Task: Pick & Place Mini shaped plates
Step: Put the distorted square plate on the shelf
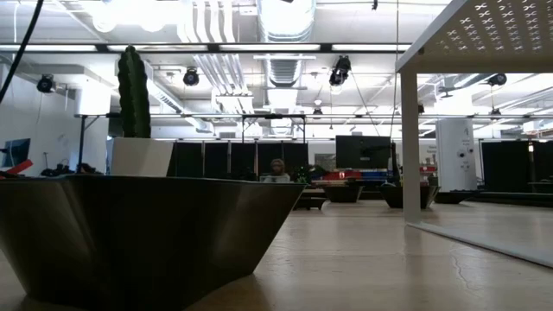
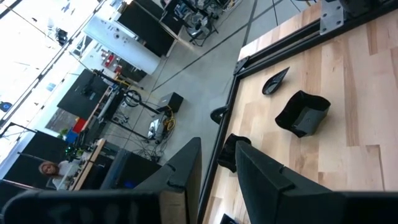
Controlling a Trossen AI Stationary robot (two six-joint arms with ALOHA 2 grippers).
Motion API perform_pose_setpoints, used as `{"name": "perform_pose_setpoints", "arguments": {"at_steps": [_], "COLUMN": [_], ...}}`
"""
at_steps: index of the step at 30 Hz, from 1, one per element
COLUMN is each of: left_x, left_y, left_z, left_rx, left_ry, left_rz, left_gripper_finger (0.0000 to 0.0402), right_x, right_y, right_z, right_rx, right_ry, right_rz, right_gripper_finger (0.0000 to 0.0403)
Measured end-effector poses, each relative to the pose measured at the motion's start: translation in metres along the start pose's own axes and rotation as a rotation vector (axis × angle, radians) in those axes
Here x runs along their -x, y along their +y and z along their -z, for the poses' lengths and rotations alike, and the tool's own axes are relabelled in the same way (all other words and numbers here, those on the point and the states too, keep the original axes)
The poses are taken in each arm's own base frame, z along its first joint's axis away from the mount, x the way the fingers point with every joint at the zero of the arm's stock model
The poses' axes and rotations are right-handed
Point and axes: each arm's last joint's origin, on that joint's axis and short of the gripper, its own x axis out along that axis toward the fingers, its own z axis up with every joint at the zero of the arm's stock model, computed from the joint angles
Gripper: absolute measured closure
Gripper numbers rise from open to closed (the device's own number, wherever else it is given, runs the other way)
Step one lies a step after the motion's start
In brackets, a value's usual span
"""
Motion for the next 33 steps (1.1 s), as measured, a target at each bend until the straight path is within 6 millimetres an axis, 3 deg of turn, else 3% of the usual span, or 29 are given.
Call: {"name": "perform_pose_setpoints", "arguments": {"at_steps": [8, 14, 27, 33], "left_x": [0.0, 0.0, 0.0, 0.0], "left_y": [0.0, 0.0, 0.0, 0.0], "left_z": [0.0, 0.0, 0.0, 0.0], "left_rx": [-0.003, -0.003, -0.003, -0.002], "left_ry": [0.0, 0.0, 0.0, 0.0], "left_rz": [0.0, 0.0, 0.0, 0.0], "left_gripper_finger": [0.03, 0.03, 0.03, 0.03], "right_x": [-0.03, -0.041, -0.038, -0.036], "right_y": [0.0, 0.004, 0.002, -0.006], "right_z": [0.007, 0.007, 0.009, 0.011], "right_rx": [-0.058, -0.064, -0.1, -0.104], "right_ry": [0.175, 0.199, 0.243, 0.261], "right_rz": [0.088, 0.129, 0.132, 0.223], "right_gripper_finger": [0.0351, 0.0351, 0.0351, 0.0351]}}
